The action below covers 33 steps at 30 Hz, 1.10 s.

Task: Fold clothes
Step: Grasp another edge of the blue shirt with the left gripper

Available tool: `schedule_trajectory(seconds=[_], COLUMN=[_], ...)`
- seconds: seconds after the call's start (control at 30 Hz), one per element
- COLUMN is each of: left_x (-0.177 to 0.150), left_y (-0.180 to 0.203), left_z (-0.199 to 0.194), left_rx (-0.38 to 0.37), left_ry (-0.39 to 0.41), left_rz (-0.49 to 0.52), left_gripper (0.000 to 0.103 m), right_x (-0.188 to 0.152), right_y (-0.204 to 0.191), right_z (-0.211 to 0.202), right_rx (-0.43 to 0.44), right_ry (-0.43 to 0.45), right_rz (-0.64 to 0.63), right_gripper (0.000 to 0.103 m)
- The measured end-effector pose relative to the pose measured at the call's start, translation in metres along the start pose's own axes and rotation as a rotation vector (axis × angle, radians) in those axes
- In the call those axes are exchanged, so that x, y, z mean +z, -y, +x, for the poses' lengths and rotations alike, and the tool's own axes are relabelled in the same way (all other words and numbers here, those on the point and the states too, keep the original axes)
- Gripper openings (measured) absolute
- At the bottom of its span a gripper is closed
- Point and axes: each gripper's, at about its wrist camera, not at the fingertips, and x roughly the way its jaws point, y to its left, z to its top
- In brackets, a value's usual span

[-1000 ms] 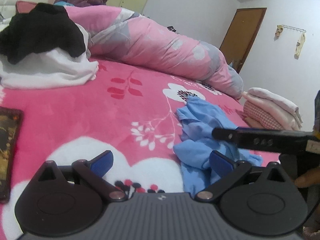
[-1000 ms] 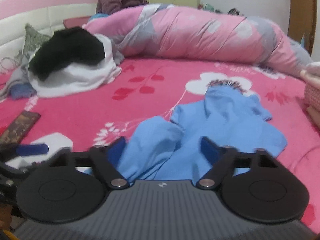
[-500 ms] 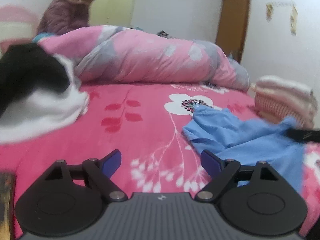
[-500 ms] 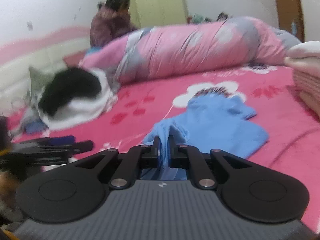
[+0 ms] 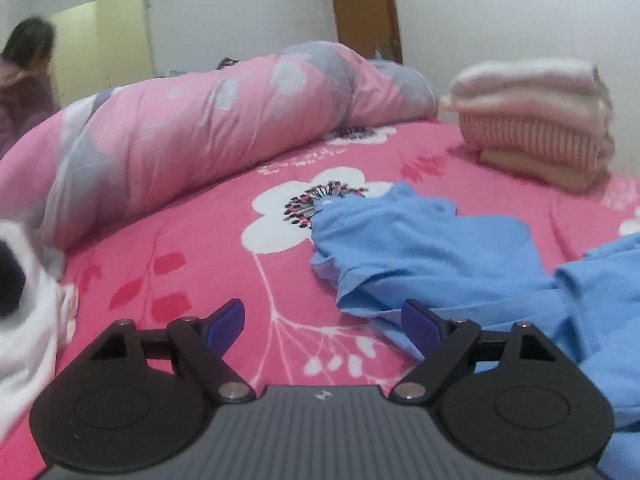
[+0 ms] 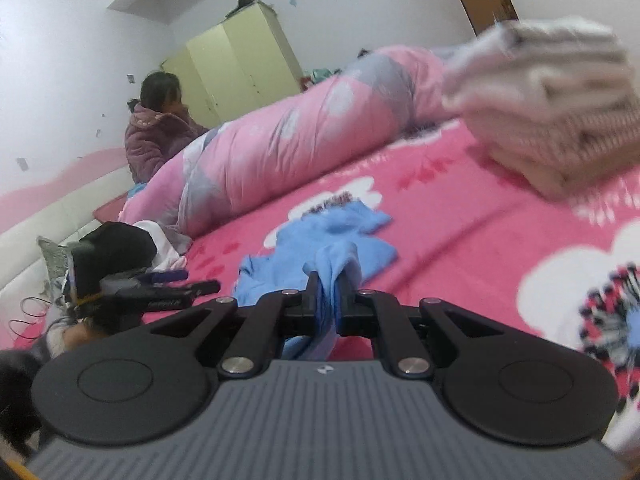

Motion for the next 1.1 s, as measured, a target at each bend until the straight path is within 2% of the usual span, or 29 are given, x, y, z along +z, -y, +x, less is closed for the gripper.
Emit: schedule_trajectory(seconds=[0.2,0.27,0.37,0.43,0.47,0.53,0.6,0.67,0.77,0.8,0.87,0.9,0.93,0.97,1.0,1.03,1.1], left_x=[0.006,0.009,0.012,0.014,0.014,0.017,0.019,0.021,0.023,0.024,0.024,0.023,0.023,0.024,0.024,0.025,0.026], left_y=[-0.009,-0.011,-0.013,-0.013,-0.011,-0.008,-0.005,-0.001,0.006,0.008,0.013,0.015,0.017,0.018,0.019,0.019,0.015], left_z=[0.02,0.023,0.025,0.028,0.03,0.036,0.045,0.055,0.069,0.073,0.081,0.084,0.085,0.086,0.087,0.087,0.087], left_rx=[-0.018,-0.044,-0.085,-0.083,-0.078,-0.065,-0.063,-0.05,-0.016,-0.004,0.026,0.038,0.049,0.063,0.078,0.097,0.134], left_ry=[-0.016,-0.012,-0.004,-0.009,-0.013,-0.029,-0.051,-0.075,-0.097,-0.102,-0.11,-0.109,-0.105,-0.101,-0.097,-0.092,-0.081], left_rz=[-0.006,-0.019,-0.044,-0.04,-0.031,-0.008,0.013,0.04,0.085,0.102,0.145,0.164,0.177,0.186,0.194,0.196,0.183], left_gripper=[0.083,0.083,0.083,0.083,0.083,0.083,0.083,0.083,0.083,0.082,0.081,0.081,0.081,0.08,0.076,0.07,0.065], right_x=[-0.011,-0.015,-0.027,-0.023,-0.021,-0.005,0.011,0.022,0.026,0.022,0.015,0.011,0.006,0.002,-0.002,-0.007,-0.015], right_y=[0.02,0.024,0.018,0.011,0.007,0.013,0.02,0.023,0.015,0.013,0.008,0.002,-0.005,-0.012,-0.019,-0.025,-0.039], right_z=[-0.03,-0.031,-0.018,-0.017,-0.017,-0.02,-0.019,-0.003,0.038,0.052,0.082,0.082,0.082,0.081,0.081,0.081,0.08], right_rx=[0.131,0.195,0.252,0.246,0.242,0.278,0.318,0.347,0.361,0.355,0.343,0.349,0.355,0.362,0.368,0.375,0.387], right_ry=[0.025,-0.064,-0.313,-0.36,-0.381,-0.274,-0.169,-0.125,-0.14,-0.169,-0.229,-0.241,-0.251,-0.262,-0.272,-0.283,-0.304], right_rz=[0.045,0.06,0.0,-0.076,-0.115,-0.069,-0.003,0.046,0.046,0.055,0.075,0.049,0.022,-0.005,-0.032,-0.06,-0.114], right_gripper=[0.004,0.006,0.01,0.014,0.021,0.032,0.052,0.058,0.067,0.067,0.067,0.058,0.046,0.018,0.011,0.011,0.006])
